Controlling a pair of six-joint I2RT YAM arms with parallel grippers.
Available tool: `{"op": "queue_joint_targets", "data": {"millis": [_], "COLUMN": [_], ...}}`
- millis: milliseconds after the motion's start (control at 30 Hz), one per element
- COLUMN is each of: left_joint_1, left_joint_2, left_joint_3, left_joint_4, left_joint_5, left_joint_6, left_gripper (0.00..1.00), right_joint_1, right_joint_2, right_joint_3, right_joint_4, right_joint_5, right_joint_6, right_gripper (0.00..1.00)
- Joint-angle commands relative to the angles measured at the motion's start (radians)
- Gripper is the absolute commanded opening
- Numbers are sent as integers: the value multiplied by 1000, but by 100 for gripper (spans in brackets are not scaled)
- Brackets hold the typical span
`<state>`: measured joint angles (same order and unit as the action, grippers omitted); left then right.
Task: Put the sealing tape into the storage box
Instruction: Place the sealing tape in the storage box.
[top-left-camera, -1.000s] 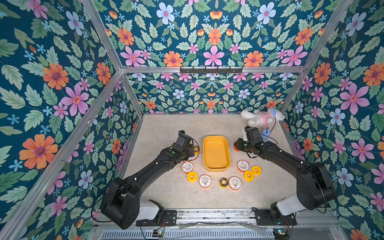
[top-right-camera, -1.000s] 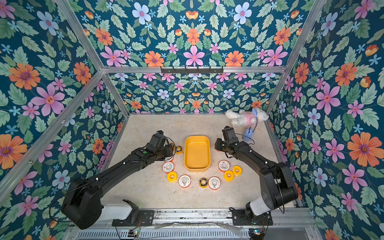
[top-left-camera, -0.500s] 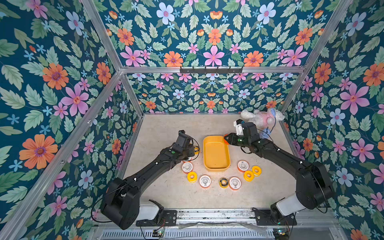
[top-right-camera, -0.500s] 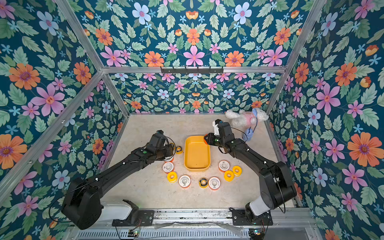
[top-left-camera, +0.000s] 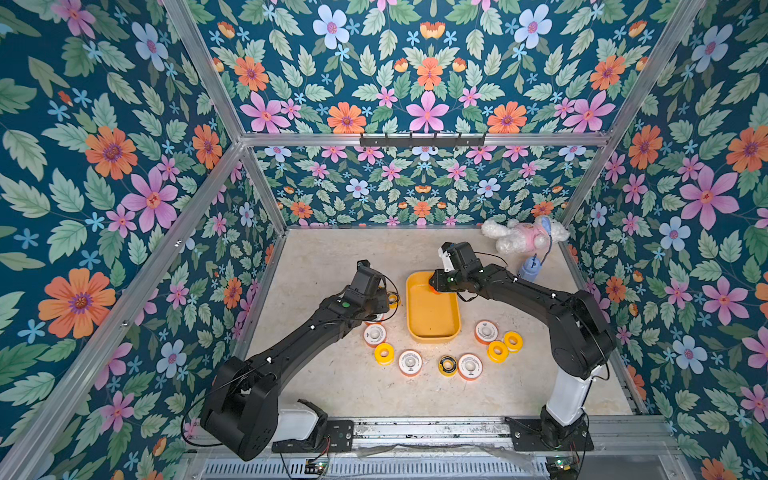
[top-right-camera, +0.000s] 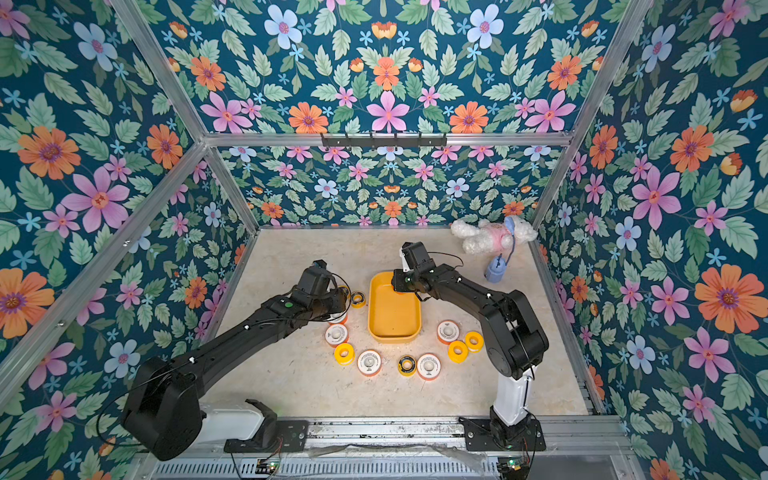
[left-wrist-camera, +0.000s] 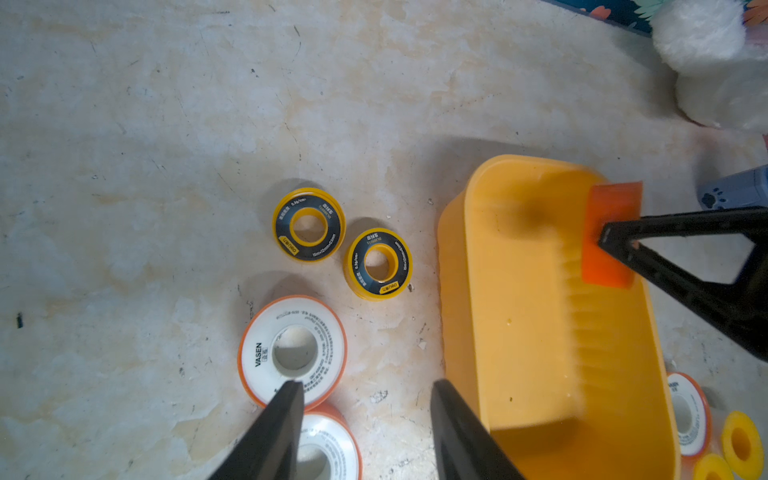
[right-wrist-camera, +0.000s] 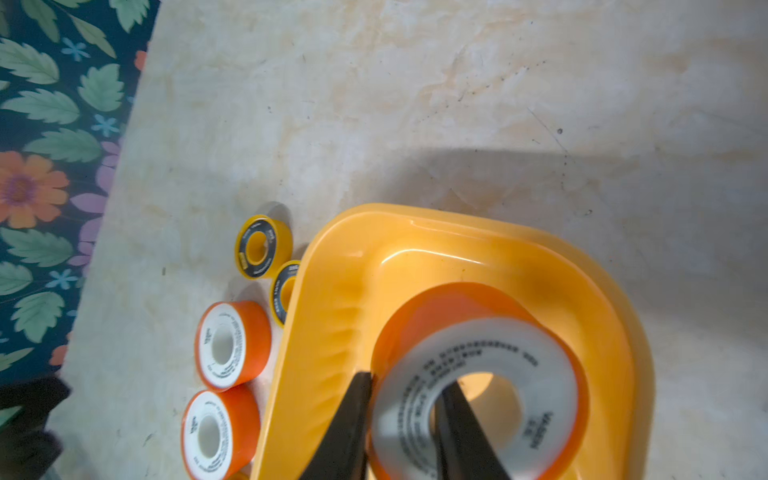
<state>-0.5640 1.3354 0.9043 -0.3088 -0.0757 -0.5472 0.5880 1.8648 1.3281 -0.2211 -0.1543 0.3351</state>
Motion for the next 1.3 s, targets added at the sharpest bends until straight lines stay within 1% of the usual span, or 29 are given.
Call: {"op": "queue_joint_targets", "data": {"millis": [0,600,967,1133,1267], "left_joint_1": [1,1,0,1,1], "left_joint_2": [-5,-8,-10,-12,-13], "left_joint_3": [7,4,1,-1,-4], "left_joint_4": [-10,-13,-16,-18,-21], "left_joint_5": [-4,-7,-10,-14,-17], "left_joint_6": [11,10,13,12,12], "left_gripper": [55,55,56,56,57], "right_joint_1": [9,30,32,32,32], "right_joint_2": [27,156,190,191,172], "right_joint_3": [26,134,165,173,170], "right_joint_4": [-58,-145,-170,-175,-170], "right_joint_5": [82,196,220,221,211], "right_joint_6": [-18,-2,7,7,6], "right_gripper": [27,28,33,40,44]}}
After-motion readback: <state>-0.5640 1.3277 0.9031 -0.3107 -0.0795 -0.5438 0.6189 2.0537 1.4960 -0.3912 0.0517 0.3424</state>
